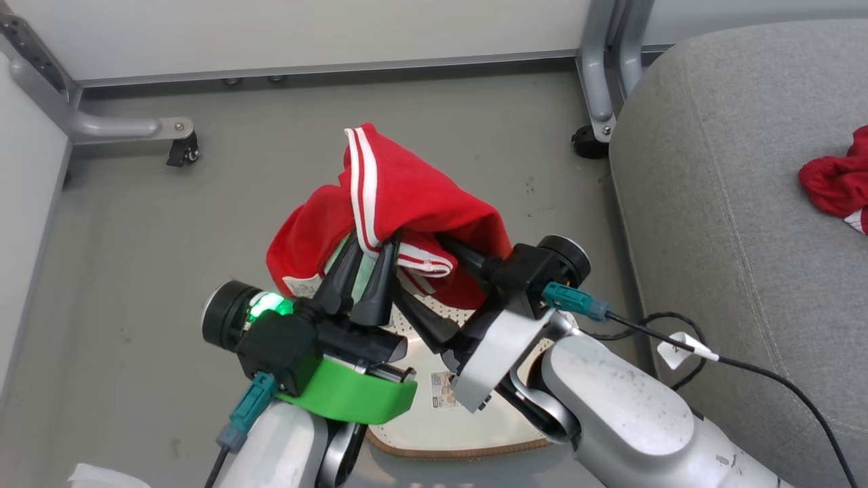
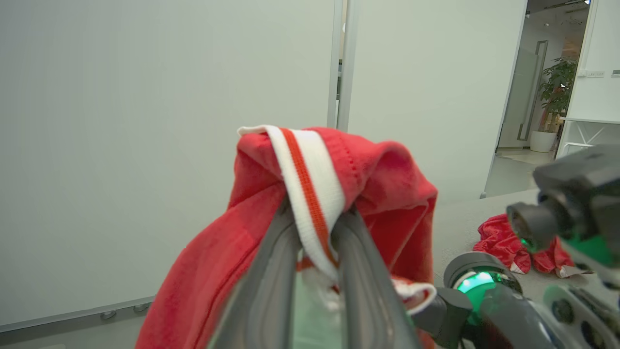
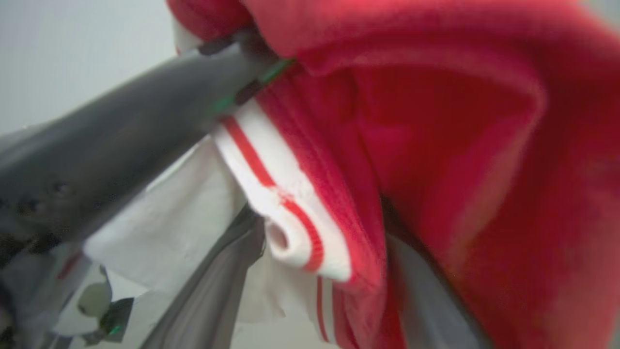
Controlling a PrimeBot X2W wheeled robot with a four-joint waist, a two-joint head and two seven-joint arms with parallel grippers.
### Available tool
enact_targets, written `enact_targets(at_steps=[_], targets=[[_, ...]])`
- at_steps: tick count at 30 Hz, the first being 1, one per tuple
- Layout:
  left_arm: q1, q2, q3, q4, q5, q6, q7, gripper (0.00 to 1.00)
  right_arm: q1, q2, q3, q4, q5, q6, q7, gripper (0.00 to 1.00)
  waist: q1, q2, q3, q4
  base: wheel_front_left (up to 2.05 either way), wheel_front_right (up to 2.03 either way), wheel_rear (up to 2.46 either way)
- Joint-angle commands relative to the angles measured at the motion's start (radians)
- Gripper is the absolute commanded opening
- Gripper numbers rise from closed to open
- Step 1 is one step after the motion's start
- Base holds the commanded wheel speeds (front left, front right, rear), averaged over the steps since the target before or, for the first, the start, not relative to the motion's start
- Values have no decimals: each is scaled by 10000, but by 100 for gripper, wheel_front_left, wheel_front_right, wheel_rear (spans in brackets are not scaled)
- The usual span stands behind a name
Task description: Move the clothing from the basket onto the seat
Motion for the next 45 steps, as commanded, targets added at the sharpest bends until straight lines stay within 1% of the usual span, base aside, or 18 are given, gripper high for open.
enact_targets(at_steps=[1, 2, 9, 15, 16, 17, 18, 21, 23, 30, 35, 39, 45], targets=[[-174, -6, -49, 29, -24, 5, -31, 0, -204, 13, 89, 180, 130, -3, -116, 39, 0, 0, -2, 33, 0, 0, 0], [-180, -8, -70, 32, -46, 20, -31, 0, -281, 39, 155, 281, 169, -3, -168, 0, 0, 0, -5, 45, 0, 0, 0], [-61, -16, -64, -15, -164, 121, -32, 0, -664, 47, 508, 827, 525, -3, -463, 0, 0, 0, -46, 48, 0, 0, 0], [12, -17, -54, 76, -220, 157, -31, 0, -756, -18, 617, 993, 667, -3, -567, 0, 0, 0, -47, 4, 0, 0, 0], [4, -16, -41, 60, -206, 193, -31, 10, -783, -33, 614, 1009, 690, -3, -589, 0, 0, 0, -46, 3, 0, 0, 0], [2, -15, -24, 49, -200, 244, -31, 65, -810, -45, 614, 1029, 711, -3, -600, 0, 0, 0, -43, 4, 0, 0, 0], [-10, -15, -15, 31, -142, 294, -31, 100, -826, -64, 609, 1046, 709, -3, -620, 0, 0, 0, -44, 5, 0, 0, 0], [-6, -14, -18, -26, -56, 337, -31, 100, -906, -149, 496, 1110, 667, -3, -665, 0, 0, 0, -64, 25, 0, 0, 0], [58, 15, -17, -67, 40, 265, -19, 100, -898, -164, 448, 1160, 607, -3, -700, 0, 0, 0, -110, 39, 0, 0, 0], [505, 503, -191, 112, 266, 79, 114, 100, -779, -315, 156, 1418, 542, -3, -745, 0, 0, 0, -329, 71, 0, 0, 0], [875, 792, -598, 291, 395, -103, 480, 100, -560, -389, -112, 1665, 505, -3, -779, 0, 0, 0, -438, 86, 0, 0, 0], [1133, 892, -955, 470, 426, -240, 778, 100, -303, -383, -253, 1825, 515, -3, -791, 0, 0, 0, -532, 68, 0, 0, 0], [1393, 1055, -1201, 677, 399, -286, 1018, 100, -35, -345, -412, 1932, 485, -3, -782, 0, 0, 0, -569, -54, 0, 0, 0]])
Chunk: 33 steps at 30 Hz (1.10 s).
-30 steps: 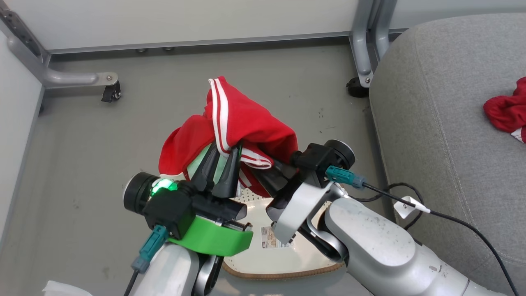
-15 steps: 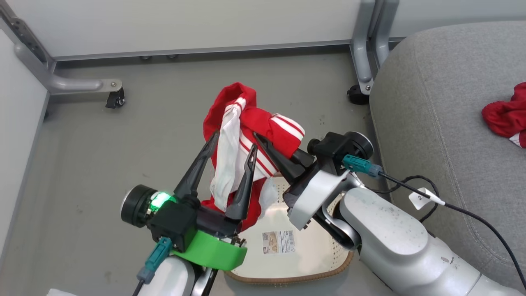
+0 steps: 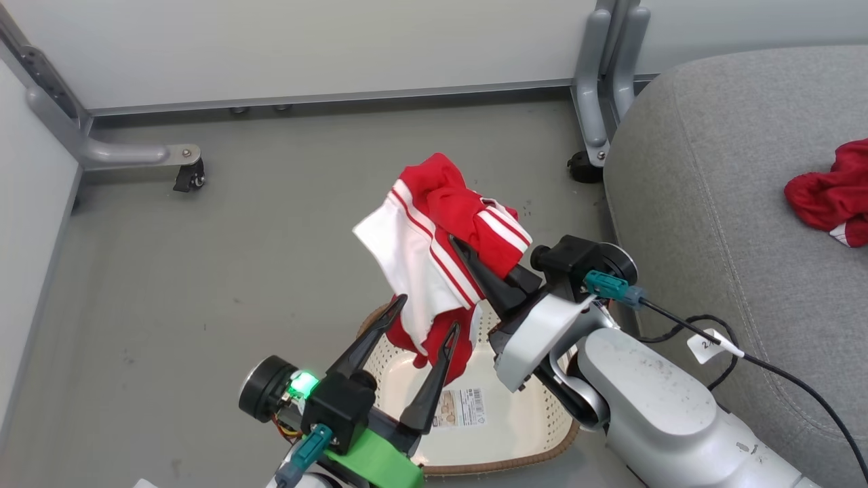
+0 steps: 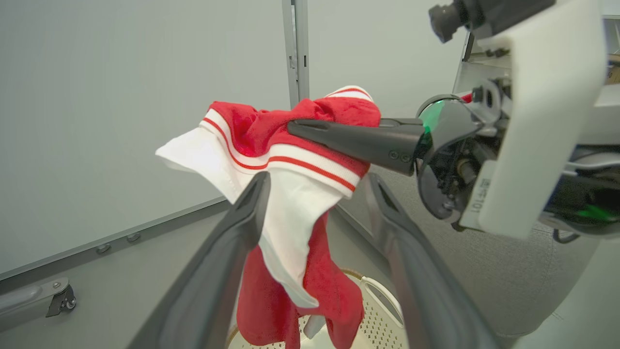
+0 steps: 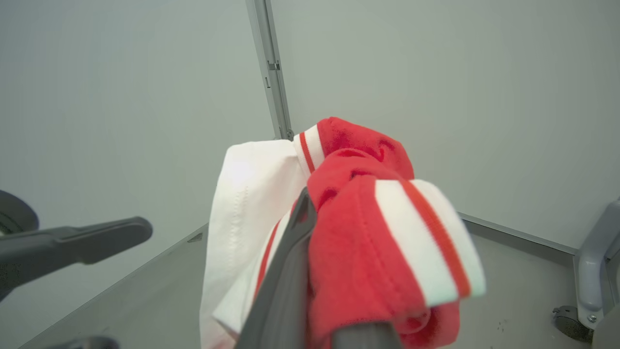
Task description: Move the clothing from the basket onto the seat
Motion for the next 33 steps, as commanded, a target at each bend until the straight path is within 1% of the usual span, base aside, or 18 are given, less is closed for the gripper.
enact_targets(at_steps=[1, 8, 14, 18, 26, 33], targets=[[186, 123, -11, 45, 0, -21, -7, 100, 152, 7, -66, 9, -35, -3, -43, 0, 0, 0, -4, -51, 0, 0, 0], [155, 242, -84, 140, 15, 11, 63, 100, 305, 33, -256, -66, -127, -3, -46, 0, 0, 0, 9, -288, 0, 0, 0], [47, 332, -144, 186, 31, 40, 99, 100, 340, 95, -384, -113, -207, -3, -44, 0, 0, 0, 115, -901, 0, 0, 0], [-52, 393, -126, 149, 10, 88, 113, 100, 376, 149, -437, -134, -195, -3, -41, 0, 0, 0, 251, -1605, 0, 0, 0], [-350, 517, -264, 87, 64, -44, 244, 100, 534, 145, -774, -225, -219, -3, -40, 0, 0, 0, 544, -3187, 0, 0, 0], [-568, 607, -457, -40, 83, -136, 428, 100, 629, 20, -1437, -464, -333, -3, -41, 0, 0, 0, 907, -4411, 0, 0, 0]])
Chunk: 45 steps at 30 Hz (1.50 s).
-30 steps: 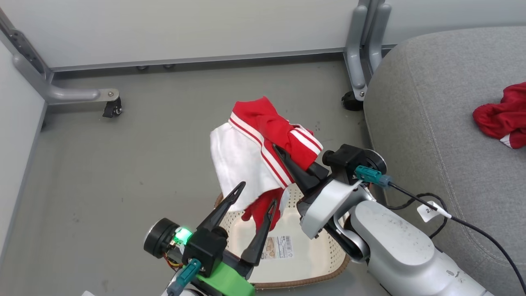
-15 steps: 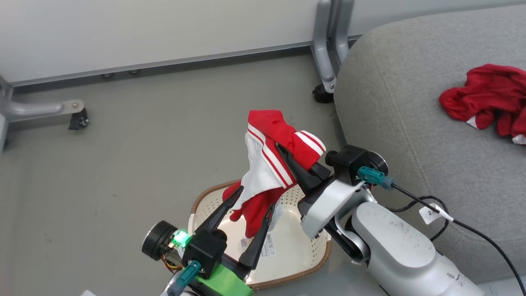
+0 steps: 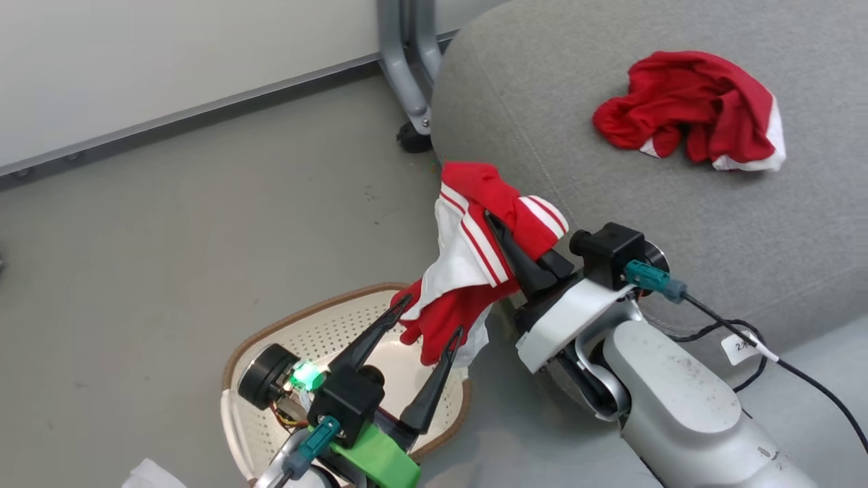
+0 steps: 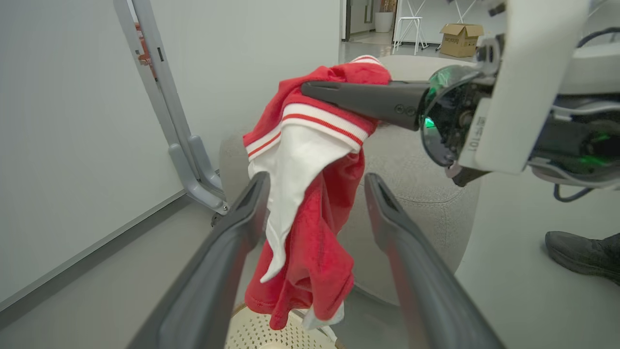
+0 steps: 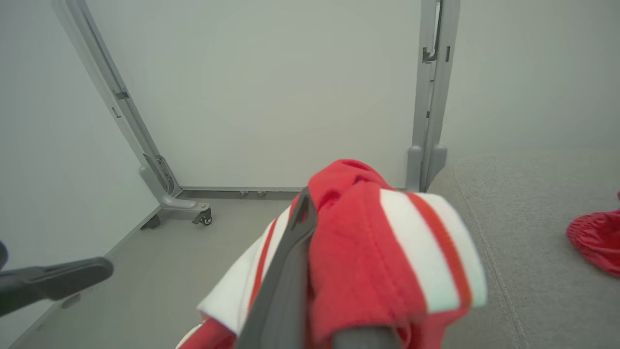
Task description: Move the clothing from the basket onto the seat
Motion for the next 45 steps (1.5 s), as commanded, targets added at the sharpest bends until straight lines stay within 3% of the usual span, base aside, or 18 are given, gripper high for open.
enact_targets(at_steps=[1, 7, 12, 21, 27, 36, 37, 38, 40, 41, 42, 45], targets=[[-221, 83, -28, -23, 55, -54, 49, 100, 107, -55, -151, -95, -90, -3, -31, 0, 0, -1, 461, -1030, 0, 0, 0], [-554, 190, -145, -277, 173, -94, 214, 100, -151, -231, -1218, -383, -312, -3, -31, 0, 0, -1, 1021, -1548, 0, 0, 0], [-1003, 296, -269, -609, 368, -153, 412, 100, -771, -621, -2474, -673, -586, -3, -31, 0, 0, -1, 1742, -1521, 0, 0, 0], [-2264, 469, -321, -1338, 804, -269, 667, 100, -2578, -1898, -5077, -1004, -904, -5, -32, 0, 0, -1, 3613, -685, 0, 0, 0], [-3070, 588, -403, -1739, 1089, -332, 789, 100, -3805, -2956, -6312, -552, -990, -3, -30, 0, 0, -1, 4888, -69, 0, 0, 0], [-3866, 498, -582, -1806, 1331, -387, 591, 100, -4790, -3282, -7318, 1279, -1070, -6, -29, 0, 0, -1, 6198, 471, 0, 0, 0], [-3901, 486, -623, -1763, 1337, -393, 569, 100, -4841, -3253, -7382, 1479, -1114, -5, -30, 4, 0, -1, 6267, 501, 0, 0, 0], [-3922, 476, -655, -1726, 1340, -396, 556, 100, -4880, -3222, -7420, 1650, -1120, -5, -30, 22, 0, -1, 6324, 526, 0, 0, 0], [-3959, 482, -678, -1621, 1334, -402, 476, 100, -4870, -3130, -7528, 1975, -1172, -6, -30, 45, 0, -1, 6398, 547, 0, 0, 0], [-3985, 467, -689, -1562, 1327, -398, 462, 100, -4830, -3091, -7634, 2066, -1201, -6, -30, 82, 0, -1, 6418, 556, 0, 0, 0], [-4010, 451, -700, -1520, 1315, -389, 416, 100, -4762, -3010, -7738, 2130, -1193, -6, -30, 100, 0, -1, 6427, 559, 0, 0, 0], [-4046, 370, -718, -1371, 1229, -330, 275, 100, -4412, -2830, -8088, 2212, -1241, -6, -30, 100, 0, -1, 6358, 565, 0, 0, 0]])
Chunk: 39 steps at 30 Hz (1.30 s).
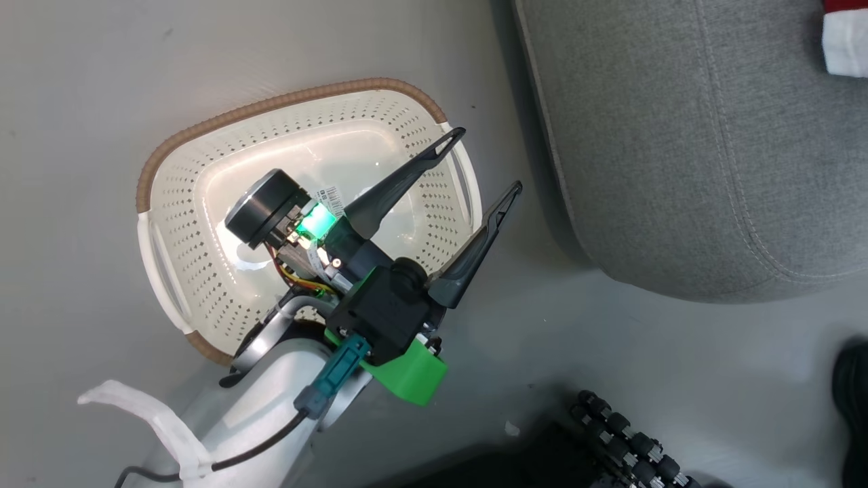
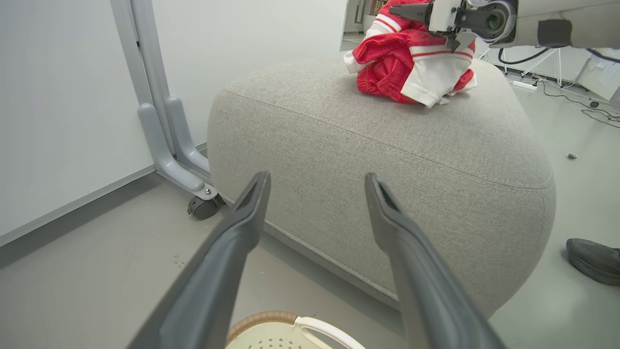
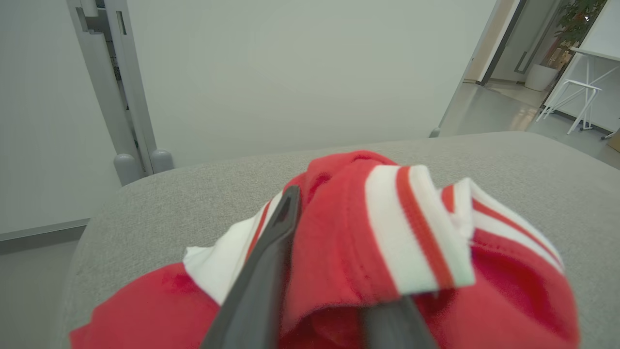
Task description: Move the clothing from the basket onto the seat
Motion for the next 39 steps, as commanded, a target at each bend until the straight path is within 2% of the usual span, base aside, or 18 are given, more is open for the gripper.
enact_targets(at_steps=[1, 6, 15, 22, 32, 39], targets=[[-199, -34, 12, 73, -71, 36, -121, 100, 347, 57, -156, 16, -103, -10, -28, 100, -3, -1, 45, 158, 0, 0, 0], [-18, -110, 20, 436, -184, 147, -417, 100, 1053, 238, -471, -353, -176, -8, -28, 100, -3, -1, -499, 166, 0, 0, 0], [643, -289, 117, 1257, -570, 567, -1048, 100, 2947, 672, -622, -1595, -558, -10, -28, 100, -3, -1, -2151, 302, 0, 0, 0], [1250, -535, 395, 1911, -1016, 1034, -1444, 100, 4571, 1403, -633, -3098, -962, -10, -28, 100, -3, -1, -3396, 667, 0, 0, 0], [1999, -609, 1227, 2307, -1522, 1647, -1775, 100, 6817, 2584, 21, -5031, -1437, -10, -28, 100, -3, -1, -4594, 1498, 0, 0, 0], [2569, -735, 2488, 1850, -1670, 2130, -1771, 100, 7730, 3068, 906, -6047, -1759, -10, 76, 100, -3, -1, -5046, 2078, 0, 0, 0]])
